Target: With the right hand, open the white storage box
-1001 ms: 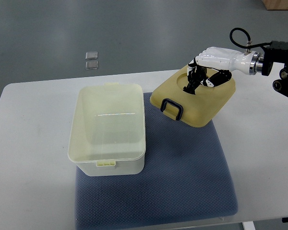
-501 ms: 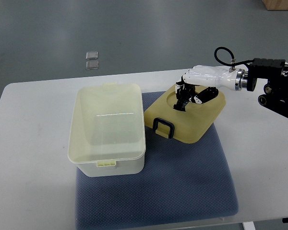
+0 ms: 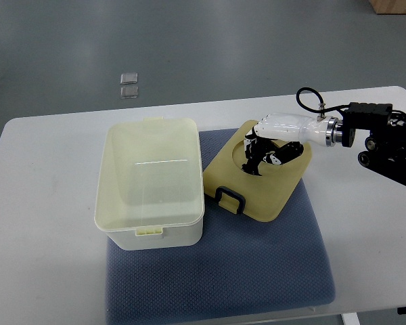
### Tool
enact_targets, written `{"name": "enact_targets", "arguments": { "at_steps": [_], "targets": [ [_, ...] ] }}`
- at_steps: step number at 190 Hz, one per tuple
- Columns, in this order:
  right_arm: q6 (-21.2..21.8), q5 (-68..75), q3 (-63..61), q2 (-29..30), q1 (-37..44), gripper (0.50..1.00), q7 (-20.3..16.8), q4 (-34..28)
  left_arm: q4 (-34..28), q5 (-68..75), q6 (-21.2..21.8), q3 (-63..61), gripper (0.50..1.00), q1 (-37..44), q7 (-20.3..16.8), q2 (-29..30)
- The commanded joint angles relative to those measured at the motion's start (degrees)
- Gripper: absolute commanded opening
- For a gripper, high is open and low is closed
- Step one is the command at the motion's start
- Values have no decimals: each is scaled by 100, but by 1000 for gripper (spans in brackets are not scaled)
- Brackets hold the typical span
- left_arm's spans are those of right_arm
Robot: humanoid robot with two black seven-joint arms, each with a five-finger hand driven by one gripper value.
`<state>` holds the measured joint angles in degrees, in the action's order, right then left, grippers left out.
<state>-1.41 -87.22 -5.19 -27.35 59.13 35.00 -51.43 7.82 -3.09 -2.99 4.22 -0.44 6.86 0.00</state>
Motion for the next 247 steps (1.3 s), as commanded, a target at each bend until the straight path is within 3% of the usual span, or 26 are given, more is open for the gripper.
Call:
{"name": "enact_targets", "arguments": {
  "at_steps": [1,7,22,37,94,115,136,159,218,247],
  "targets": [
    [0,20,-18,2,-7,774,0,2,0,-7,0,0,1000,0,0,0],
    [9,29,-18,2,-16,817,0,2,0,1,0,0,1000,0,0,0],
    [26,29,-26,2,-42,827,0,2,0,1,0,0,1000,0,0,0],
    [53,38,-35,2,-51,895,0,2,0,1,0,0,1000,0,0,0],
    [88,970,-88,-86,-33,911,0,2,0,1,0,0,1000,0,0,0],
    [193,2138,-290,-69,-42,911,0,19,0,1,0,0,1000,0,0,0],
    [808,3754,-615,-25,-147,909,0,72,0,1,0,0,1000,0,0,0],
    [1160,5372,-958,2,-464,909,0,362,0,1,0,0,1000,0,0,0],
    [1125,7843,-1125,476,-772,909,0,1074,0,-7,0,0,1000,0,0,0],
    [1116,8827,-1160,485,-842,909,-511,1100,0,-7,0,0,1000,0,0,0]
  ]
}}
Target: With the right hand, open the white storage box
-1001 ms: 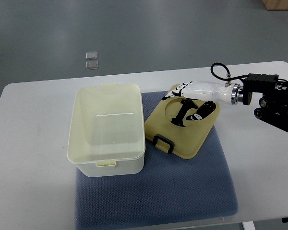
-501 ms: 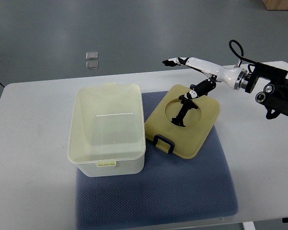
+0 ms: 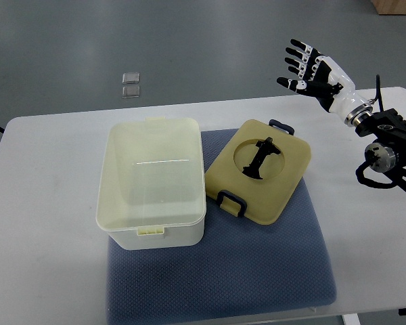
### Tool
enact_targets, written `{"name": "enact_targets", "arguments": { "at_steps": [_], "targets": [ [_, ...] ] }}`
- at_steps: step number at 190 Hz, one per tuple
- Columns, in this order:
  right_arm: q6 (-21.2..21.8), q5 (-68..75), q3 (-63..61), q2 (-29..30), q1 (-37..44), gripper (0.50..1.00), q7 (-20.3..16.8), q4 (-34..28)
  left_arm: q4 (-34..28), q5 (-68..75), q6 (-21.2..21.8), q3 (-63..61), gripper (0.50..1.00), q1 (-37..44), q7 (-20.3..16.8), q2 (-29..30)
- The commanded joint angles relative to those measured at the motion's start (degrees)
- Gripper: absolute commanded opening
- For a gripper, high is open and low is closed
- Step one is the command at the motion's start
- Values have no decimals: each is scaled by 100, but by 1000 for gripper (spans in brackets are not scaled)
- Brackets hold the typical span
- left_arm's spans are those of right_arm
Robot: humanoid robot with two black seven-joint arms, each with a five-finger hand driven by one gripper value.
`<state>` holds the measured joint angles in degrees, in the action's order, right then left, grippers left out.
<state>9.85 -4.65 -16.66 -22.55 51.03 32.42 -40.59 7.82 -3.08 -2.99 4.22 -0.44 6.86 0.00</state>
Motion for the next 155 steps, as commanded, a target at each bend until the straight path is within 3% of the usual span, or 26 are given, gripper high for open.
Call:
{"name": "enact_targets", "arguments": {
  "at_steps": [1,61,135,155],
  "targets": [
    [-10,614,-13,5,-32,909,-263,16,0,0,0,0,1000,0,0,0],
    [166,1089,-22,330,-305,911,-527,7,0,0,0,0,1000,0,0,0],
    [87,1063,-874,550,-630,930,-439,7,0,0,0,0,1000,0,0,0],
    [69,1045,-874,559,-630,930,-254,7,0,0,0,0,1000,0,0,0]
  ]
}}
